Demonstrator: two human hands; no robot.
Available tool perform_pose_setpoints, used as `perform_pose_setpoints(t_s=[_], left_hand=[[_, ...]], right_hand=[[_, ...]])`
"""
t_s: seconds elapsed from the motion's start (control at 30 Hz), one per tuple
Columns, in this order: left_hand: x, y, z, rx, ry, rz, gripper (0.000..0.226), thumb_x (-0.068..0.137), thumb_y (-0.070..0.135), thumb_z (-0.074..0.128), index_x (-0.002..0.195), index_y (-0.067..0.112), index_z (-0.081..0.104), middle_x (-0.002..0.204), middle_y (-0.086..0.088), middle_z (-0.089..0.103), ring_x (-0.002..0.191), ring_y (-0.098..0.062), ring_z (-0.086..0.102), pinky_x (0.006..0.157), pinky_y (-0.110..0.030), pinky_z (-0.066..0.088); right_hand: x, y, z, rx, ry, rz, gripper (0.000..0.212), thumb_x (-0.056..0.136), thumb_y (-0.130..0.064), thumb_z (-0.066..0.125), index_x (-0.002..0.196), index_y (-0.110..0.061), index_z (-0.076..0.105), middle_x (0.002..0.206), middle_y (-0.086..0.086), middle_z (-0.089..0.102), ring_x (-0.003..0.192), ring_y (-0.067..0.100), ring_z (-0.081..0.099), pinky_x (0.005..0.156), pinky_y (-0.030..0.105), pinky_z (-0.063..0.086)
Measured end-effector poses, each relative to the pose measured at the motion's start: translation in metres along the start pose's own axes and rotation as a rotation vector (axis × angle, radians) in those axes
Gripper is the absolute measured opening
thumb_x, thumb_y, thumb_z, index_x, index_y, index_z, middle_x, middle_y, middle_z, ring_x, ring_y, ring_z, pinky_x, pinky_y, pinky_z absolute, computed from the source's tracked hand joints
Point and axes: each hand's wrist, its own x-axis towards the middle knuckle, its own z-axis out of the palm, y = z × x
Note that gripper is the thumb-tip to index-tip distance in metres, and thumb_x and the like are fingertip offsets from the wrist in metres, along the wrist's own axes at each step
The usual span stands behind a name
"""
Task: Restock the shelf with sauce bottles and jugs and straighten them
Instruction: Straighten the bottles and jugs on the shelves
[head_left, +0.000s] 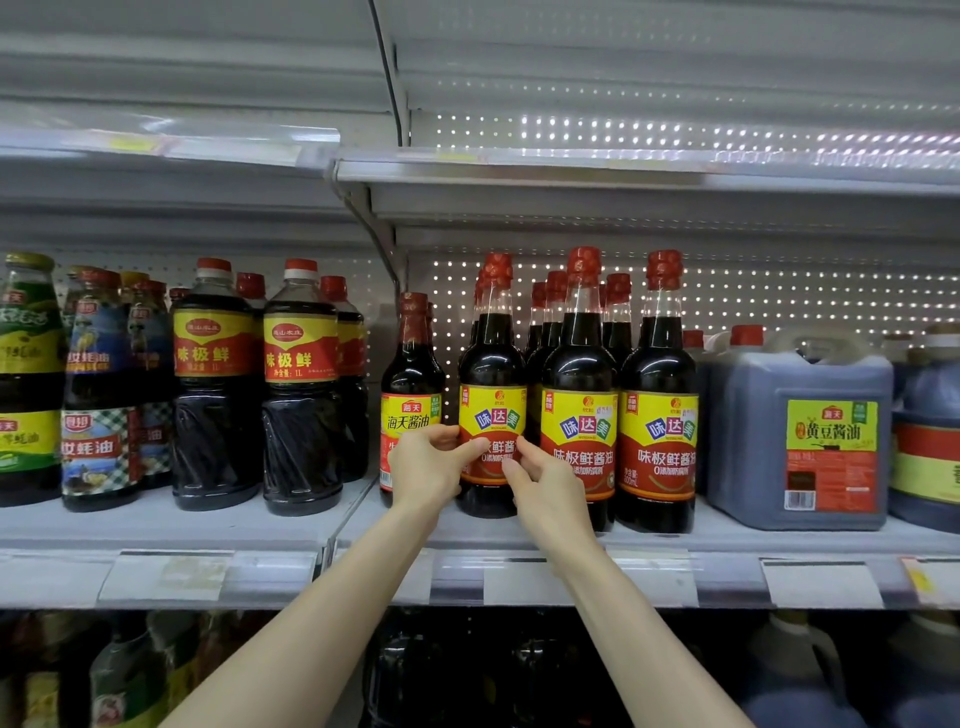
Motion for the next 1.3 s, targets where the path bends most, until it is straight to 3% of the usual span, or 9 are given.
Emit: perform_pose_setpoints(t_s=[0.27, 0.57, 1.07, 1.3], left_hand=[[-0.001, 0.005, 0.001, 0.009, -0.003, 0.012, 0.051, 0.077, 0.024, 0.079, 0.121, 0.003, 0.063, 0.110, -0.010, 0.068, 0.092, -0.018, 0.063, 0.057, -0.023, 0.053], [-0.004, 0.004, 0.003, 0.018, 0.021, 0.019, 0.049, 0.078, 0.024, 0.078, 0.120, 0.004, 0.064, 0.111, -0.011, 0.069, 0.097, -0.020, 0.065, 0.083, -0.044, 0.057], [0.003, -0.001, 0.005, 0.018, 0.023, 0.009, 0.051, 0.079, 0.025, 0.078, 0.123, 0.004, 0.063, 0.114, -0.011, 0.068, 0.102, -0.023, 0.064, 0.086, -0.044, 0.057], [0.000, 0.002, 0.005, 0.007, 0.018, 0.023, 0.048, 0.080, 0.024, 0.077, 0.121, 0.004, 0.063, 0.111, -0.010, 0.069, 0.095, -0.018, 0.063, 0.085, -0.044, 0.057]], right_hand=[[0.005, 0.003, 0.002, -0.056, -0.022, 0.009, 0.050, 0.101, -0.022, 0.048, 0.149, -0.020, 0.033, 0.144, 0.003, 0.048, 0.134, 0.020, 0.041, 0.106, 0.032, 0.040], [0.004, 0.004, 0.002, -0.065, -0.044, 0.016, 0.053, 0.100, -0.022, 0.050, 0.149, -0.020, 0.031, 0.146, 0.004, 0.045, 0.133, 0.019, 0.043, 0.105, 0.031, 0.041], [0.012, 0.004, 0.005, -0.066, -0.078, 0.023, 0.054, 0.100, -0.023, 0.051, 0.150, -0.019, 0.030, 0.145, 0.004, 0.047, 0.130, 0.019, 0.045, 0.103, 0.032, 0.043], [0.013, 0.006, 0.005, -0.083, -0.077, 0.017, 0.056, 0.100, -0.025, 0.051, 0.150, -0.019, 0.029, 0.146, 0.004, 0.046, 0.132, 0.020, 0.044, 0.105, 0.033, 0.042]])
